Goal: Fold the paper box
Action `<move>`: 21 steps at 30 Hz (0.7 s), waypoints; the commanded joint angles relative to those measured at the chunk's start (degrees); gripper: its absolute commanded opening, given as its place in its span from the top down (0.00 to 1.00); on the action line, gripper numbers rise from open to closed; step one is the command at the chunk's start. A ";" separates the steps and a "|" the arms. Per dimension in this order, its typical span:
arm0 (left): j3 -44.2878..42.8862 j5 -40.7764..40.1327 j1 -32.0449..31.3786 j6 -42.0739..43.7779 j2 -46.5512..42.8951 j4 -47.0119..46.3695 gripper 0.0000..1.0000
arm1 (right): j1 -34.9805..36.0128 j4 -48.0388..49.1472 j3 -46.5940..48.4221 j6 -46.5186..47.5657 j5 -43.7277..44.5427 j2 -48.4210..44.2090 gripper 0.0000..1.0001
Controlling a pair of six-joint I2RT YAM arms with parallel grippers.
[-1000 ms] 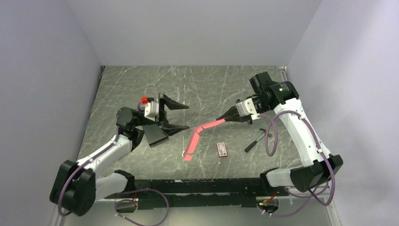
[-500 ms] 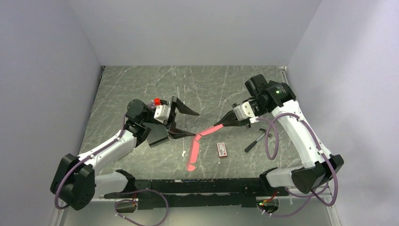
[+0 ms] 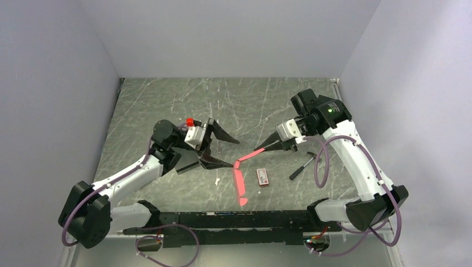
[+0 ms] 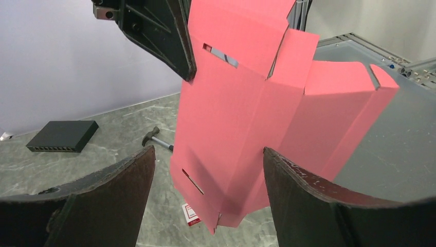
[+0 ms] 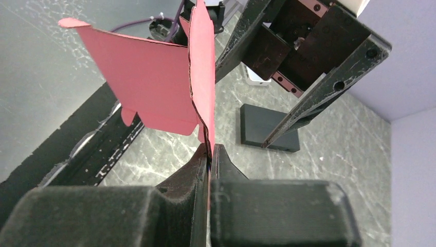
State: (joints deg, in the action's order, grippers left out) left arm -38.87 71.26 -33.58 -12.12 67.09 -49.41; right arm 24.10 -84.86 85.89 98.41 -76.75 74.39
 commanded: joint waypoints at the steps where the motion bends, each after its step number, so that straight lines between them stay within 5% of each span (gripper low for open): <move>1: -0.17 -3.15 -1.66 -0.15 0.22 -1.28 0.19 | 0.25 6.55 -1.12 -6.84 -2.85 -0.59 1.00; 15: 1.11 -7.63 -3.31 -5.53 4.23 -9.49 0.23 | 0.20 22.76 -5.31 -25.37 -0.19 -2.48 1.00; 21: 0.90 -12.51 -3.45 -6.03 5.15 -7.86 0.36 | 0.42 30.18 -7.45 -35.99 1.62 -3.31 1.00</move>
State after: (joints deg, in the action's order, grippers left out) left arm -37.60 65.08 -36.47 -17.02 71.70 -55.11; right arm 24.05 -63.79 79.53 70.85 -74.56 72.77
